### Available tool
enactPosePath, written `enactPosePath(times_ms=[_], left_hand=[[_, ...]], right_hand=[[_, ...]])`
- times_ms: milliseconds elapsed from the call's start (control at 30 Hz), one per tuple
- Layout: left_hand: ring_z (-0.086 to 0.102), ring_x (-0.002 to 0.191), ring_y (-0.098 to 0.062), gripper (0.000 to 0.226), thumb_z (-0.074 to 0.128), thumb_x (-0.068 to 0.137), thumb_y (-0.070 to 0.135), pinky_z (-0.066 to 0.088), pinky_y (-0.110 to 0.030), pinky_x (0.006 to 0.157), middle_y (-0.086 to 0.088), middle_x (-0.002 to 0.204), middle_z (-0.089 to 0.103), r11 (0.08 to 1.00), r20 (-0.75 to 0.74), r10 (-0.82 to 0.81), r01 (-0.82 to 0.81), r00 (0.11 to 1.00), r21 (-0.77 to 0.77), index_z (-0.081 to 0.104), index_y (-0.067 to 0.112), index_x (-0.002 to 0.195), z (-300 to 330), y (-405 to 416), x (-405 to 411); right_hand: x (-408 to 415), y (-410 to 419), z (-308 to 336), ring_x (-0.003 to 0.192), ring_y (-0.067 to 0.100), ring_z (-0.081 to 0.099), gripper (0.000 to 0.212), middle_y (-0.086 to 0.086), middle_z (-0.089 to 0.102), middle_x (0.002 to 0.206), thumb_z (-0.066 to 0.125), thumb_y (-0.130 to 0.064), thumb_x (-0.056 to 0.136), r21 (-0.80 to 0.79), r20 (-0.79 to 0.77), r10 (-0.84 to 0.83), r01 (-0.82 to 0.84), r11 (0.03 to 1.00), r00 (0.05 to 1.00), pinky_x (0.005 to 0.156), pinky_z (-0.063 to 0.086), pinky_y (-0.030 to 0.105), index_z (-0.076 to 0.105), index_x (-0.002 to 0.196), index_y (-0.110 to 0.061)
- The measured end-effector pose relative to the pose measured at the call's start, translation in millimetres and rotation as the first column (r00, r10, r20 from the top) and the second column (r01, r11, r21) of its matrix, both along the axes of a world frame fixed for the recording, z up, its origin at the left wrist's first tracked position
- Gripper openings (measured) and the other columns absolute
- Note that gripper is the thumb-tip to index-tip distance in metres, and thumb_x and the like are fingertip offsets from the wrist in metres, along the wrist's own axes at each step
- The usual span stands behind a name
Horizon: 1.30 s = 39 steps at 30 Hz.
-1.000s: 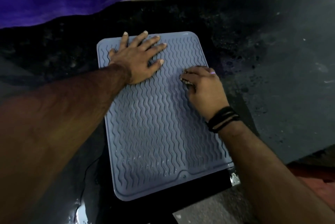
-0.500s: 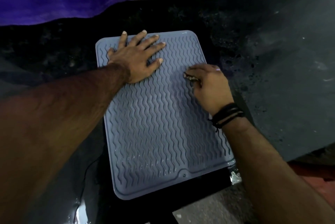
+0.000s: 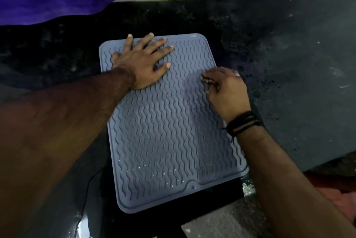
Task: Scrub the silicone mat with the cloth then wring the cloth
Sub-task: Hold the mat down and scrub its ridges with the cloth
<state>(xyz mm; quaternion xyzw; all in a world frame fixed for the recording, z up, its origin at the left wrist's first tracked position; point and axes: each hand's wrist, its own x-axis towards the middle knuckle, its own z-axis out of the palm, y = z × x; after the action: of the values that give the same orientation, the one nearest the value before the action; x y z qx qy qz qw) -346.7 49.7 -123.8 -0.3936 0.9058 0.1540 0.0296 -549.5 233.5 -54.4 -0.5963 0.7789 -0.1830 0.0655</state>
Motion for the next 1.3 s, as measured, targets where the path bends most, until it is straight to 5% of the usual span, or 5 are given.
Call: enactPosePath(times_ms=[300, 600, 900, 1100, 1300], left_hand=[[-0.011, 0.168, -0.015, 0.083, -0.004, 0.086, 0.097, 0.006, -0.084, 0.121, 0.027, 0.179, -0.004, 1.0, -0.026, 0.011, -0.01, 1.0, 0.004, -0.003, 0.066, 0.163, -4, -2, 2], [-0.011, 0.168, -0.014, 0.085, -0.006, 0.084, 0.098, 0.005, -0.085, 0.12, 0.028, 0.179, -0.006, 1.0, -0.034, -0.001, 0.001, 0.999, 0.016, -0.004, 0.065, 0.162, -3, -2, 3], [-0.01, 0.168, -0.014, 0.097, -0.012, 0.079, 0.098, 0.003, -0.081, 0.124, 0.025, 0.18, -0.004, 1.0, -0.037, -0.023, 0.024, 0.999, 0.007, 0.002, 0.059, 0.167, 3, 0, 2], [-0.011, 0.168, -0.013, 0.084, -0.001, 0.088, 0.095, 0.004, -0.084, 0.121, 0.028, 0.179, -0.004, 1.0, -0.029, -0.009, 0.009, 1.0, 0.009, 0.001, 0.063, 0.165, 3, 1, 2], [-0.011, 0.168, -0.014, 0.081, 0.002, 0.091, 0.09, 0.004, -0.083, 0.123, 0.026, 0.18, -0.004, 1.0, -0.016, -0.014, 0.014, 1.0, 0.005, 0.002, 0.061, 0.166, 4, 1, 2]], right_hand=[[3, 48, 5, 0.086, 0.032, 0.067, 0.022, 0.007, 0.075, 0.092, 0.06, 0.0, 0.07, 0.079, 0.024, 0.003, -0.005, 0.997, 1.0, 0.086, 0.05, 0.04, 0.077, 0.081, -0.011], [-2, 0, 0, 0.113, 0.033, 0.057, 0.035, 0.011, 0.064, 0.125, 0.058, -0.005, 0.083, 0.08, -0.039, 0.024, -0.021, 0.997, 0.999, 0.098, 0.047, 0.037, 0.07, 0.116, -0.009], [1, 50, 3, 0.097, 0.033, 0.064, 0.033, 0.009, 0.07, 0.11, 0.059, 0.003, 0.076, 0.059, 0.017, -0.047, 0.046, 0.997, 0.999, 0.093, 0.049, 0.038, 0.075, 0.102, -0.011], [5, 17, -4, 0.116, 0.034, 0.055, 0.036, 0.011, 0.063, 0.127, 0.055, -0.002, 0.084, 0.085, -0.043, 0.018, -0.014, 0.996, 0.999, 0.102, 0.043, 0.037, 0.069, 0.118, -0.008], [13, 73, 4, 0.095, 0.033, 0.065, 0.033, 0.009, 0.072, 0.106, 0.06, 0.003, 0.071, 0.084, -0.004, -0.044, 0.044, 0.995, 0.999, 0.087, 0.052, 0.04, 0.076, 0.096, -0.011]])
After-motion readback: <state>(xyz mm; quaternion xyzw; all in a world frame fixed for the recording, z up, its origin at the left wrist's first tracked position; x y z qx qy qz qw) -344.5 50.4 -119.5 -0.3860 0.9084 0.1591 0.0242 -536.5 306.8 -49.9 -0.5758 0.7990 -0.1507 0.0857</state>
